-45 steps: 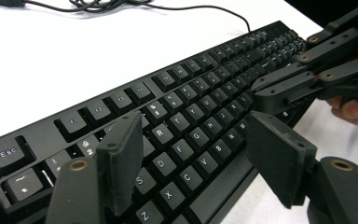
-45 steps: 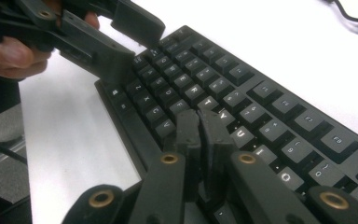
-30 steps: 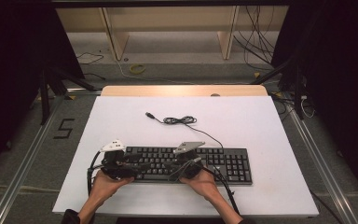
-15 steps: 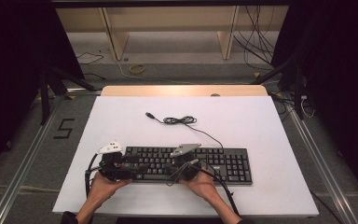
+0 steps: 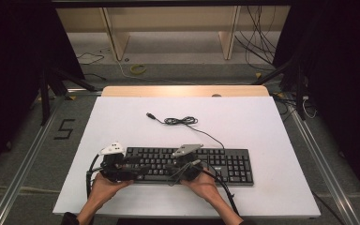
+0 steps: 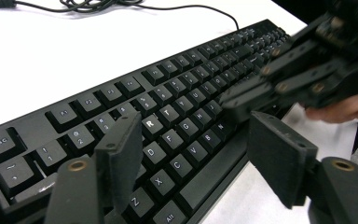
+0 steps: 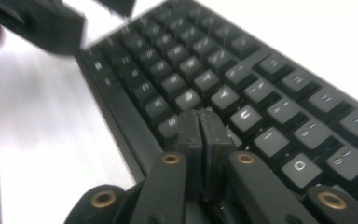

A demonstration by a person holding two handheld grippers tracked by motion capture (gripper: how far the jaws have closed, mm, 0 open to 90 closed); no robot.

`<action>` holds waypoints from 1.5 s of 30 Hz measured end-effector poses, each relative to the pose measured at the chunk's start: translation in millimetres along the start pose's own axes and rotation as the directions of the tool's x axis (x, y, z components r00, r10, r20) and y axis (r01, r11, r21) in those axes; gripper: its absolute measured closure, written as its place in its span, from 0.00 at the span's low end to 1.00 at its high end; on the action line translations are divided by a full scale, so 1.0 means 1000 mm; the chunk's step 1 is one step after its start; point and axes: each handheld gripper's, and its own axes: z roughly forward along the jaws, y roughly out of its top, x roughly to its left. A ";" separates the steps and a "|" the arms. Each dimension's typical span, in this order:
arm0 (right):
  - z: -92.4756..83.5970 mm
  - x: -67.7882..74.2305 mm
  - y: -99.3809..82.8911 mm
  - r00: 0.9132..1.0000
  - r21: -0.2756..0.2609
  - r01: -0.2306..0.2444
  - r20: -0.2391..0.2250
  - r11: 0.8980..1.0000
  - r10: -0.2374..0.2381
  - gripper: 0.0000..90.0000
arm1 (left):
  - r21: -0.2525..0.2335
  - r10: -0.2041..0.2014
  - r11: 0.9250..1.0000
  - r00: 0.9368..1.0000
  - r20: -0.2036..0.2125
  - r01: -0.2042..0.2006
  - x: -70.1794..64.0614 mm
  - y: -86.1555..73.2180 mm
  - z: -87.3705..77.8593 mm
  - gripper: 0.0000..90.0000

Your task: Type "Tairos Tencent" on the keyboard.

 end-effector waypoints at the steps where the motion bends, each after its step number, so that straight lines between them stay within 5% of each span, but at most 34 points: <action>1: -0.003 -0.001 0.001 1.000 -0.015 -0.008 -0.006 1.000 0.008 0.97 | 0.003 -0.002 1.000 1.000 0.001 0.002 0.000 0.000 0.001 0.41; 23: -0.027 -0.011 0.001 0.996 -0.090 -0.080 -0.041 0.993 0.076 0.56 | 0.059 0.029 0.998 1.000 0.002 -0.029 -0.002 -0.001 0.008 0.66; 41: -0.034 -0.014 -0.004 0.995 -0.099 -0.102 -0.032 0.990 0.100 0.41 | 0.111 0.099 0.989 0.995 0.014 -0.100 -0.008 0.001 0.015 0.99; 45: -0.035 -0.014 -0.004 0.995 -0.101 -0.102 -0.030 0.990 0.100 0.39 | 0.119 0.101 0.988 0.995 0.018 -0.102 -0.008 0.002 0.016 0.99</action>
